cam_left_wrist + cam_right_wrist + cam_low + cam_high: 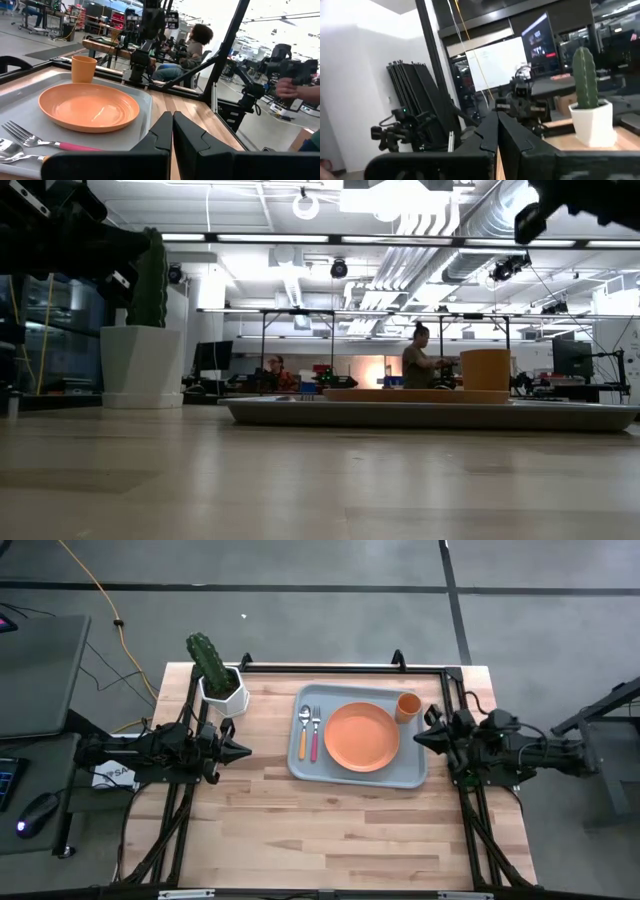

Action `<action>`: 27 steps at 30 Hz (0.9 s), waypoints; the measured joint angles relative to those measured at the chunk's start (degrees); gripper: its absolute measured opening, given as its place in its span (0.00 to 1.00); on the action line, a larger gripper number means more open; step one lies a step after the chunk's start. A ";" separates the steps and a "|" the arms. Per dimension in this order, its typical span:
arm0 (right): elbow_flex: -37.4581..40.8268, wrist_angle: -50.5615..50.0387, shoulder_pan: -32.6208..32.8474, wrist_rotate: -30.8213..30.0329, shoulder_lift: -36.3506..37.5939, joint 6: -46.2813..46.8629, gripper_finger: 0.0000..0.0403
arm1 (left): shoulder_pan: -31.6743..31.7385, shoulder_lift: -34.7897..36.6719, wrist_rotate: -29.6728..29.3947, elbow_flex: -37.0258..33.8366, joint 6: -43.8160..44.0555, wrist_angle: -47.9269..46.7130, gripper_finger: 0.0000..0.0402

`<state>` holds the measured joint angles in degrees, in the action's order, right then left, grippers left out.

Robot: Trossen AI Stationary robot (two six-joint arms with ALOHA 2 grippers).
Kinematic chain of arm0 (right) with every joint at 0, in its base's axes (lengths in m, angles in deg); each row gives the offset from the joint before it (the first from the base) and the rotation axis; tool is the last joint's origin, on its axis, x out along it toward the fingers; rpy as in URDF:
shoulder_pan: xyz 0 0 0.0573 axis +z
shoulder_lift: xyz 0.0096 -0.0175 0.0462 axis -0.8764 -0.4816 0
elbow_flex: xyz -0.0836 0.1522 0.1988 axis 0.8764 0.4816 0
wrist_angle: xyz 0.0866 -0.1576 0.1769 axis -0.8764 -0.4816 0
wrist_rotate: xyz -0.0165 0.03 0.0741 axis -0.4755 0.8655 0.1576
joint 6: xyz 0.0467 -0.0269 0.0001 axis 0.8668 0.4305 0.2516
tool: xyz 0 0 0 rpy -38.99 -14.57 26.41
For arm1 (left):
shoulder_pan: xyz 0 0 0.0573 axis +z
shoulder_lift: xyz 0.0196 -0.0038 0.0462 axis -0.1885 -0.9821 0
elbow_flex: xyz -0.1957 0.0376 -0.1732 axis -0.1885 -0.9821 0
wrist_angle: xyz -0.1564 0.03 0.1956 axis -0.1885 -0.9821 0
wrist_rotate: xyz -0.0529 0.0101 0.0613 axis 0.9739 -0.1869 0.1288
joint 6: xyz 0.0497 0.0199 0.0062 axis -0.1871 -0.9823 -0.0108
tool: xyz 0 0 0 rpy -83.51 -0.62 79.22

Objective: Pick and place plate/cup/fork/spoon on tray
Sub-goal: Return to Home Position

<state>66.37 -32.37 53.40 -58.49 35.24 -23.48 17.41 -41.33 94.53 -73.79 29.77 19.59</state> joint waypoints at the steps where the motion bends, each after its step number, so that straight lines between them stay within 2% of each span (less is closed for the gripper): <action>1: 1.04 0.01 0.00 0.01 0.90 0.79 0.00 | 0.00 0.00 0.00 0.00 0.00 0.02 0.00; 5: 4.91 0.08 0.00 0.03 4.69 2.84 0.00 | 0.00 0.00 0.00 0.00 0.00 0.01 0.00; 15: 12.69 -0.18 0.00 -1.52 13.66 1.18 0.00 | 0.00 0.00 0.00 0.04 -0.01 0.01 0.00; 21: 12.69 -5.71 -0.02 -3.57 13.38 -3.96 0.00 | 0.00 0.00 0.00 0.04 0.00 0.00 0.00; 25: 12.69 -15.08 0.00 -3.71 13.33 -7.37 0.00 | 0.01 -0.01 0.00 0.04 0.00 0.02 0.00; 27: 12.67 -14.91 0.00 -4.27 12.50 -8.14 0.00 | 0.00 -0.02 0.00 0.04 0.00 -0.02 0.00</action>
<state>79.05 -47.28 53.40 -62.77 47.75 -31.62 17.41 -41.35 94.53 -73.75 29.77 19.57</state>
